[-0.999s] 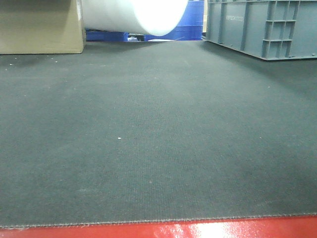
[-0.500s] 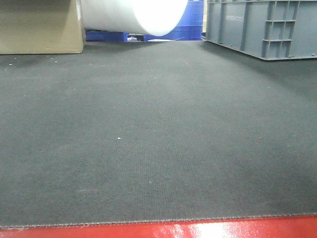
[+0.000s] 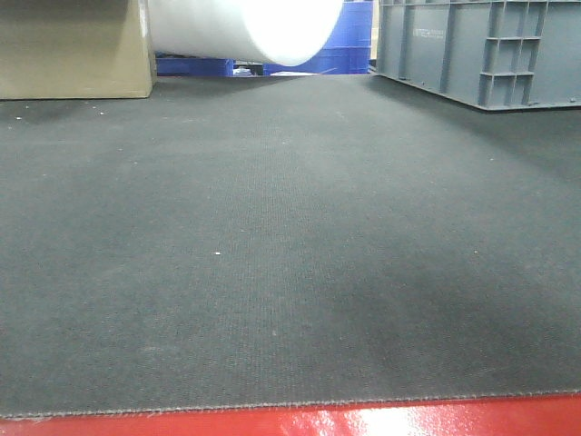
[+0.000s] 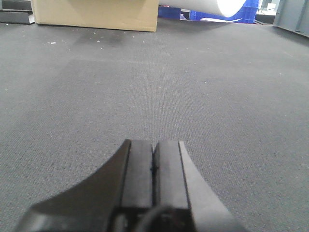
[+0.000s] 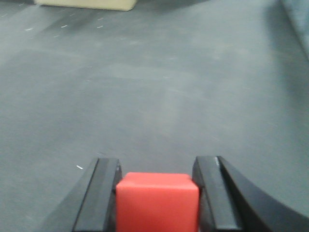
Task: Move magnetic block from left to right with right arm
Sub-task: 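Stop the base at the second table with the cube held, then lower the red cube onto the felt with the right gripper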
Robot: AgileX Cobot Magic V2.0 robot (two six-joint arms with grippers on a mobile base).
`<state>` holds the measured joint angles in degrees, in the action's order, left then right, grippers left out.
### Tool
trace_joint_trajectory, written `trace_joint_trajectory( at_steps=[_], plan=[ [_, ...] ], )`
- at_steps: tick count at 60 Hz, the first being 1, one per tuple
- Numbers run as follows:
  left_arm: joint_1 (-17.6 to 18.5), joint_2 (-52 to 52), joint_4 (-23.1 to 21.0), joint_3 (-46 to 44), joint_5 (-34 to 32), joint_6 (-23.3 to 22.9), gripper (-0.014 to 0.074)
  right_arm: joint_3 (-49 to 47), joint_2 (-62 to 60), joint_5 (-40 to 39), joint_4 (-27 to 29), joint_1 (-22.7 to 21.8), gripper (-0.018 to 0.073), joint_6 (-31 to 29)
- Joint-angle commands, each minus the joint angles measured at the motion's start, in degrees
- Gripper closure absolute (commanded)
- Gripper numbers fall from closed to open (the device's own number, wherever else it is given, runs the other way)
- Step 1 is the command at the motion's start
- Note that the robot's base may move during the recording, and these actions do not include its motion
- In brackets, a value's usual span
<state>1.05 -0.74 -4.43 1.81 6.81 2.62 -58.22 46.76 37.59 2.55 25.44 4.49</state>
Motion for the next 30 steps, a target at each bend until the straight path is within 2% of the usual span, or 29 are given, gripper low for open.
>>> trace_joint_trajectory(
  at_steps=[1, 9, 30],
  plan=[
    [0.01, -0.88, -0.34, 0.54, -4.67, 0.01, 0.0712, -6.51, 7.32, -4.18, 2.83, 1.65, 0.0334, -3.55],
    [0.01, -0.88, -0.34, 0.54, -4.67, 0.01, 0.0712, -10.74, 17.40, -3.81, 3.03, 3.50, 0.0334, -4.49],
    [0.01, -0.88, -0.34, 0.54, -4.67, 0.01, 0.0712, -14.34, 39.18, -5.59, 2.98, 3.54, 0.0334, -4.49]
  ],
)
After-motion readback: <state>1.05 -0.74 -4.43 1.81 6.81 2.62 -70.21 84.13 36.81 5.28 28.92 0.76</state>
